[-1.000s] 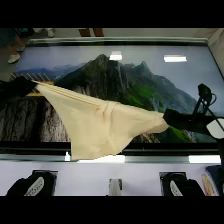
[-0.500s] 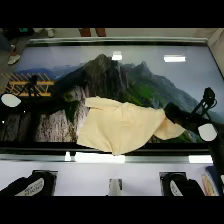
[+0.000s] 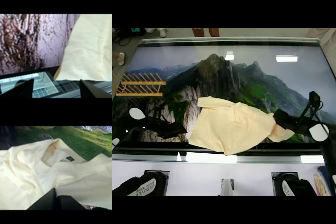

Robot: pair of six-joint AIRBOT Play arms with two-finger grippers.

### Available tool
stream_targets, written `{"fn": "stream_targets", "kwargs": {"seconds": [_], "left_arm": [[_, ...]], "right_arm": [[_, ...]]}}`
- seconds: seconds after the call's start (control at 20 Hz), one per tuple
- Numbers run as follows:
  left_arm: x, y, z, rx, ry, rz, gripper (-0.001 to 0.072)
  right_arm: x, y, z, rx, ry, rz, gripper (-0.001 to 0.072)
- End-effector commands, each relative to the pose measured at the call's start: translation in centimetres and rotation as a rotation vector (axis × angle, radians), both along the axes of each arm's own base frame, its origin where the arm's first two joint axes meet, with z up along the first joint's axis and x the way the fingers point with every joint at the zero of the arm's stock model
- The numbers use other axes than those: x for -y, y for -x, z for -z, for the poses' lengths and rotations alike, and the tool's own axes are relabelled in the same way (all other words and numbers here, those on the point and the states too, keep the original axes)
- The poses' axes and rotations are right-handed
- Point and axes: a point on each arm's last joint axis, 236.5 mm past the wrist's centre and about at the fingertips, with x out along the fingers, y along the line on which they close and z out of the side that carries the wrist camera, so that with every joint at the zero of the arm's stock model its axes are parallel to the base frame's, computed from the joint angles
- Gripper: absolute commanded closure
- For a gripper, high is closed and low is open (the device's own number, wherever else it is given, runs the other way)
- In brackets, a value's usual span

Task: Fold the shirts.

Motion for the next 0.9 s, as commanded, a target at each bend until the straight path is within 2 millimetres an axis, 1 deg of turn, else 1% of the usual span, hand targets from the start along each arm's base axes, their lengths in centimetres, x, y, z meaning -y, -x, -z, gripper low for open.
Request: {"fn": "stream_targets", "kwargs": {"seconds": [0.0, 0.15, 0.3, 0.55, 0.6, 0.65, 0.7, 0.75, 0.8, 0.85], "left_arm": [[2.1, 0.3, 1.3, 0.014, 0.025, -0.011, 0.0109], [3.0, 1.1, 2.3, -0.023, 0.022, 0.027, 0.0108], [3.4, 1.8, 3.7, -0.077, 0.018, 0.042, 0.0109], [5.1, 2.7, 4.6, -0.126, 0.043, 0.060, 0.0113], [5.5, 2.8, 4.8, -0.131, 0.048, 0.061, 0.0128], [6.0, 2.7, 4.9, -0.134, 0.055, 0.057, 0.0343], [6.3, 2.6, 5.0, -0.128, 0.060, 0.057, 0.0531], [6.6, 2.5, 5.1, -0.113, 0.061, 0.063, 0.0630], [7.0, 2.2, 4.8, -0.086, 0.076, 0.086, 0.0678], [7.3, 1.8, 4.2, -0.063, 0.097, 0.105, 0.0679]], "right_arm": [[-0.2, 0.7, 0.4, -0.030, 0.003, -0.015, 0.0692], [-0.2, 0.5, 0.3, -0.025, 0.002, -0.013, 0.0691], [-0.2, 0.6, 0.4, -0.029, 0.002, -0.015, 0.0691], [-0.2, 0.6, 0.4, -0.028, 0.002, -0.015, 0.0691], [-0.2, 0.6, 0.4, -0.028, 0.002, -0.015, 0.0691], [-0.2, 0.6, 0.4, -0.028, 0.002, -0.015, 0.0691], [-0.2, 0.6, 0.4, -0.028, 0.002, -0.015, 0.0691], [-0.2, 0.6, 0.4, -0.028, 0.003, -0.015, 0.0691], [-0.2, 0.6, 0.4, -0.028, 0.003, -0.015, 0.0692], [-0.2, 0.6, 0.3, -0.025, 0.004, -0.015, 0.0692]]}}
